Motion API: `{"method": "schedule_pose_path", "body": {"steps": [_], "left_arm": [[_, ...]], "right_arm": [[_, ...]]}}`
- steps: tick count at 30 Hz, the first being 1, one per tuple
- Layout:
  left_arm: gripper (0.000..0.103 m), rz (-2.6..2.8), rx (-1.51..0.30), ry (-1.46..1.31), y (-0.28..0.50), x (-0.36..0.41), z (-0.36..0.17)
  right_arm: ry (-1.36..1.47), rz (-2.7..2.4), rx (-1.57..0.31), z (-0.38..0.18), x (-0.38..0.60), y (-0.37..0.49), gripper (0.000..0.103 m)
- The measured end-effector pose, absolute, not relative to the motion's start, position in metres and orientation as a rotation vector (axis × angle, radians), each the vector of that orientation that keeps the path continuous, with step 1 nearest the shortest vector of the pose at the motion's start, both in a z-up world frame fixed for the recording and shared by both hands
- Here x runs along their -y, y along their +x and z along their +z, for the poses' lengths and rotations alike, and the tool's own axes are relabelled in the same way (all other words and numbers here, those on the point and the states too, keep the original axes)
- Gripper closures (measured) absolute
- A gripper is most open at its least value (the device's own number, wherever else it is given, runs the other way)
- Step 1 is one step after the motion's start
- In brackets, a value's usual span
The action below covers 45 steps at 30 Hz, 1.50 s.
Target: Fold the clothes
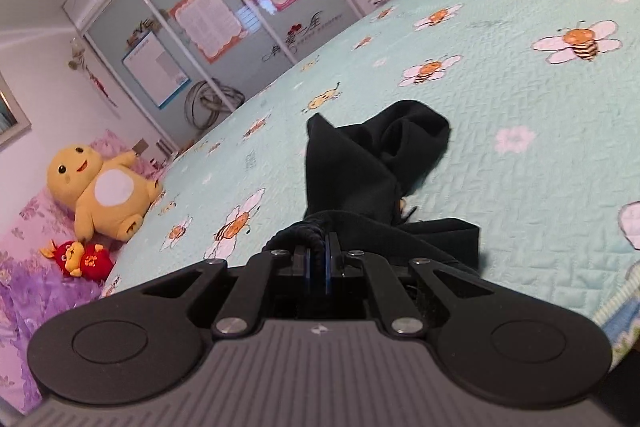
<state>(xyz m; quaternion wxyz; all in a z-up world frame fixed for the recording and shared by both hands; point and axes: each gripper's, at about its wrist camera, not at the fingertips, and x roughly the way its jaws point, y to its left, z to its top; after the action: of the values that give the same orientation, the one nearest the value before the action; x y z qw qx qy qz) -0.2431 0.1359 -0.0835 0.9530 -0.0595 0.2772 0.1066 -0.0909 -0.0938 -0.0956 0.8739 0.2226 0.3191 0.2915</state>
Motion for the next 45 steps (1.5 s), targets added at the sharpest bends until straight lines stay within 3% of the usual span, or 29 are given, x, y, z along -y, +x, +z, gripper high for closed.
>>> {"method": "schedule_pose_path", "body": {"steps": [9,24,28,38,45], "left_arm": [[0.092,0.142,-0.34,-0.011,-0.202,-0.128,0.039],[0.095,-0.025,0.107,0.026,-0.161,-0.054,0.314],[0.095,-0.001,0.204,0.07,-0.158,-0.025,0.366],[0.095,0.04,0.312,-0.055,-0.158,-0.027,0.421],[0.095,0.091,0.282,-0.094,-0.176,-0.07,0.408]], "right_arm": [[0.598,0.655,-0.462,0.005,0.1,-0.055,0.098],[0.652,0.65,0.078,0.273,0.203,-0.029,0.098],[0.658,0.594,0.181,0.339,0.239,-0.018,0.098],[0.506,0.498,0.276,0.449,0.23,0.004,0.099],[0.458,0.58,0.242,0.456,0.151,0.028,0.099]]}}
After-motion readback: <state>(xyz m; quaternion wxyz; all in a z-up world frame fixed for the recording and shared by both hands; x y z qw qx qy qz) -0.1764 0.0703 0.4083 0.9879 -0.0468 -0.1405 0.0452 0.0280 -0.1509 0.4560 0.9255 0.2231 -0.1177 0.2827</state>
